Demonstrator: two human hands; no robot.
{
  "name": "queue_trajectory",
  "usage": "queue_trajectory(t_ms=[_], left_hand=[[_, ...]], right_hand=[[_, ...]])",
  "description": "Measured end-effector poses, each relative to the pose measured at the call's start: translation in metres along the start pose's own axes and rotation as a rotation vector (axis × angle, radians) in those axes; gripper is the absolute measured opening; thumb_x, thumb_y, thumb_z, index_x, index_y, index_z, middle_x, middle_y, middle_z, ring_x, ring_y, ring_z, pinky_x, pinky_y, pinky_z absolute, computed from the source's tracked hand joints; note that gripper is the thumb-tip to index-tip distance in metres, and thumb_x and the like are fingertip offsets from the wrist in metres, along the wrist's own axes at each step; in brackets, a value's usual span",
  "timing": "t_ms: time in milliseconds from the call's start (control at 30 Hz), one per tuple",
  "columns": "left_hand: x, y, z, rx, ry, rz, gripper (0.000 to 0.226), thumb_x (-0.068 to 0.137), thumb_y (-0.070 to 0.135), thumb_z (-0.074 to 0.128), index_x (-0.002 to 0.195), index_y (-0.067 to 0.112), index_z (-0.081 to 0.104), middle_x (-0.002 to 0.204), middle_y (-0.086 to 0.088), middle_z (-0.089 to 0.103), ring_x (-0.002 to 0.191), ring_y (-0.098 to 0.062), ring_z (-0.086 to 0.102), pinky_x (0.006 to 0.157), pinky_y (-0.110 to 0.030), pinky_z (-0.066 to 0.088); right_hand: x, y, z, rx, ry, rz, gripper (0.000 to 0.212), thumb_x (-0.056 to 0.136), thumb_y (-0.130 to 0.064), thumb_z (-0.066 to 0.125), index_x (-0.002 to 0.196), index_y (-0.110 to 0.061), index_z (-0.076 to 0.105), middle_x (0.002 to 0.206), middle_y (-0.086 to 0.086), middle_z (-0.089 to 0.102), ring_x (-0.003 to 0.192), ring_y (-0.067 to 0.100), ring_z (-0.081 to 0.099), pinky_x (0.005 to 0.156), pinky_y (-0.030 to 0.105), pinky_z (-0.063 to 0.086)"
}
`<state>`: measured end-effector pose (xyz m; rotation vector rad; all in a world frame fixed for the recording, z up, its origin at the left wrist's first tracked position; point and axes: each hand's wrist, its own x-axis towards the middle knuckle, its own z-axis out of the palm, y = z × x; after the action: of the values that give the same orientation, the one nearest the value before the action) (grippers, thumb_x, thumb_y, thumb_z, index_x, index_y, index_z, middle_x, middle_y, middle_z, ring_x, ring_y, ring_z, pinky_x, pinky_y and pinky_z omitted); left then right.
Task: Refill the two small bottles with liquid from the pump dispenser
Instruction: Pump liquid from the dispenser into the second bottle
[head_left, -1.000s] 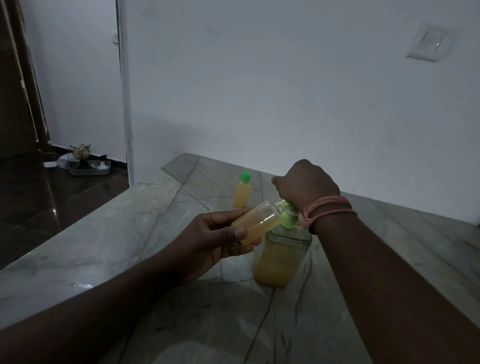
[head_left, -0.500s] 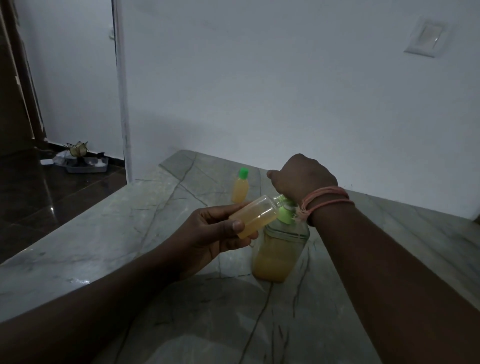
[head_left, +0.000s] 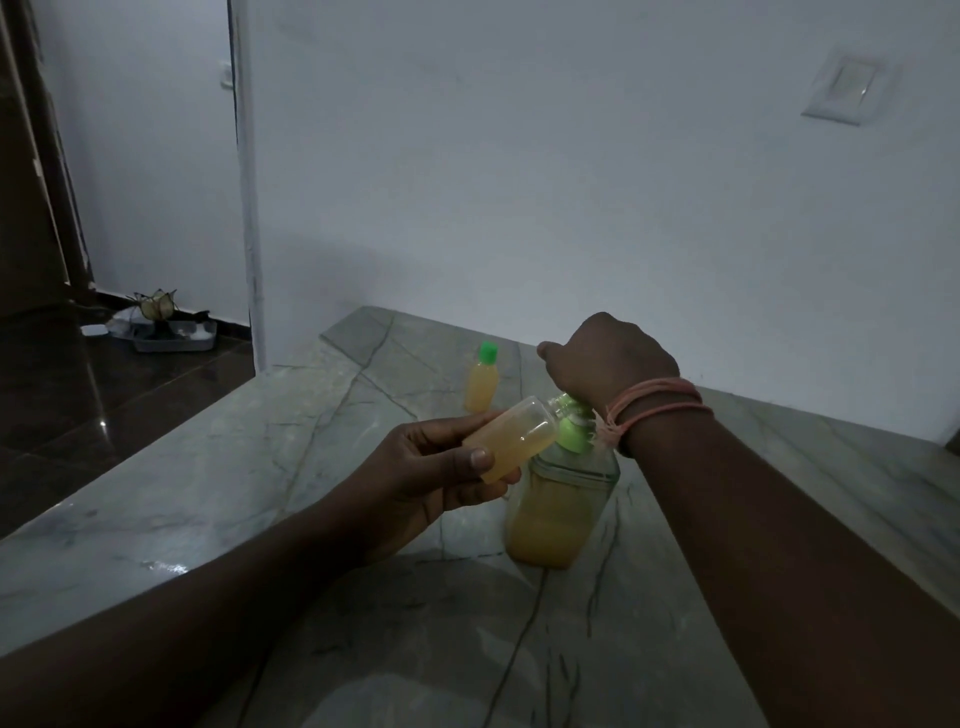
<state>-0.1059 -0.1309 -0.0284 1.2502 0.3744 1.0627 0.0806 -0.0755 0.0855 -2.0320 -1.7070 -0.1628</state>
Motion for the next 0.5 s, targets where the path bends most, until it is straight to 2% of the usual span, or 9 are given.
queue_trajectory(t_ms=[167,400,500], left_hand=[[0.0001,-0.0007,-0.0015,0.015,-0.026,0.011,0.052,0.077,0.035,0.085,0.127,0.026,0.07,0.122,-0.012,0.07,0.11,-0.032,0.069,0.085,-0.03,0.058],[-0.0018,0.0019,0.0022,0.013,-0.005,0.005,0.056,0.071,0.039,0.088,0.124,0.03,0.072,0.119,-0.012,0.071,0.109,-0.031,0.069,0.083,-0.029,0.058],[-0.0013,0.0017,0.0009,0.006,-0.019,0.011,0.053,0.075,0.036,0.086,0.125,0.028,0.071,0.12,-0.012,0.071,0.109,-0.031,0.069,0.084,-0.029,0.058]], right_hand=[[-0.0009,0.0063,0.0086,0.114,0.037,0.062,0.035,0.079,-0.051,0.053,0.068,-0.017,0.048,0.077,0.006,0.061,0.073,0.029,0.058,0.063,0.03,0.04],[-0.0021,0.0018,0.0008,0.013,0.023,-0.005,0.038,0.082,-0.047,0.054,0.061,-0.019,0.039,0.061,-0.001,0.041,0.067,0.026,0.047,0.062,0.03,0.036],[0.0004,0.0032,0.0032,0.037,0.051,-0.009,0.037,0.081,-0.047,0.054,0.062,-0.019,0.041,0.062,-0.001,0.043,0.065,0.026,0.048,0.06,0.029,0.035]])
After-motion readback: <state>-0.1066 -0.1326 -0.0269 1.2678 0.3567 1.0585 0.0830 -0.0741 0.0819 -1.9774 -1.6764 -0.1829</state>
